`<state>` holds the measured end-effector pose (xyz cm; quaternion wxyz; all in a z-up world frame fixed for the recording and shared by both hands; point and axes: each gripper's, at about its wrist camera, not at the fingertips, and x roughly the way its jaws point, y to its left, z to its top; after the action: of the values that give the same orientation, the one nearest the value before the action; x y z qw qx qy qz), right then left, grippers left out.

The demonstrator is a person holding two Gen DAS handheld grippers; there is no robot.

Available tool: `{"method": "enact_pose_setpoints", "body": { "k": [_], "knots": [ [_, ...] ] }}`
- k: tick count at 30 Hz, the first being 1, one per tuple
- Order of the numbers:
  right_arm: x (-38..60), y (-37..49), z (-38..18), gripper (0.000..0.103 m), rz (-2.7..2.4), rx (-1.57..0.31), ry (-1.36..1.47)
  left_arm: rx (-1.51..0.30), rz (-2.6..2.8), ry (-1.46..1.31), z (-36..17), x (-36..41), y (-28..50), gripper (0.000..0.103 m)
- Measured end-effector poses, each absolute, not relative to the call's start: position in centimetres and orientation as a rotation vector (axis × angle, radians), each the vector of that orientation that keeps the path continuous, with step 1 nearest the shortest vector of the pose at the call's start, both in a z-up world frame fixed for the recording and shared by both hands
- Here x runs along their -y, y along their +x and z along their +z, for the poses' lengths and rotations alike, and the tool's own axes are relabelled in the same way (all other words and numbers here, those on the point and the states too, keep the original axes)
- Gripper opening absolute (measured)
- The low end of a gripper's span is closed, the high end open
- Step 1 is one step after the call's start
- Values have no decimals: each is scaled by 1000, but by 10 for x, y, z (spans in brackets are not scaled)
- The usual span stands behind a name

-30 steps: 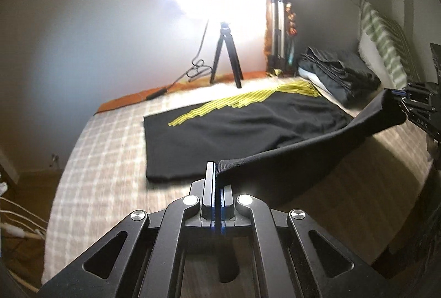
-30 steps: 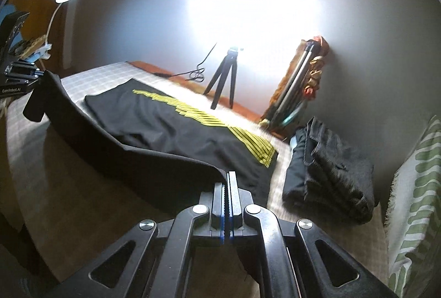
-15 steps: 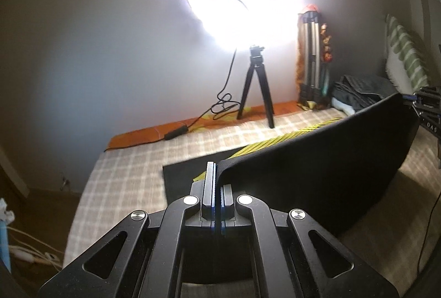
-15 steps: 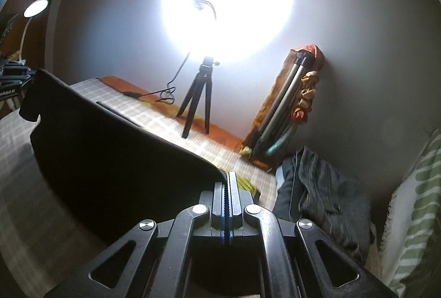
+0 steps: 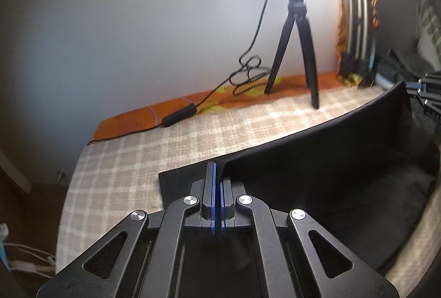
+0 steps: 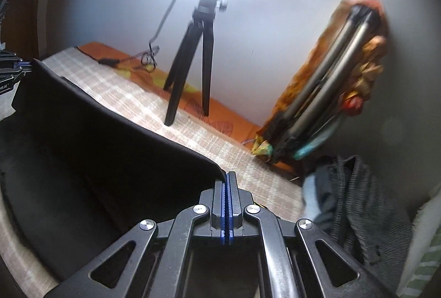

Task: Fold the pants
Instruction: 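Lift the waistband with both grippers and fold it over toward the leg hems, then open both grippers and release the folded shorts onto the bed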

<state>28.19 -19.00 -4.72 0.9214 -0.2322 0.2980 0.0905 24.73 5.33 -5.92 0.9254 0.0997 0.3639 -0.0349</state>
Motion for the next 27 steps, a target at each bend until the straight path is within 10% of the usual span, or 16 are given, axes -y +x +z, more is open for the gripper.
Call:
{"method": "enact_pose_setpoints", "body": {
  "k": [8, 11, 13, 27],
  "knots": [
    [198, 329, -73, 0, 232, -731, -442, -812, -56, 235, -89, -49, 284, 1],
    [218, 326, -62, 44, 225, -704, -332, -836, -52, 251, -100, -46, 290, 1],
    [242, 316, -49, 50, 247, -684, -192, -847, -50, 258, -105, -46, 291, 1],
    [285, 312, -65, 50, 241, -853, -25, -857, -47, 274, -116, -43, 297, 1]
  ]
}}
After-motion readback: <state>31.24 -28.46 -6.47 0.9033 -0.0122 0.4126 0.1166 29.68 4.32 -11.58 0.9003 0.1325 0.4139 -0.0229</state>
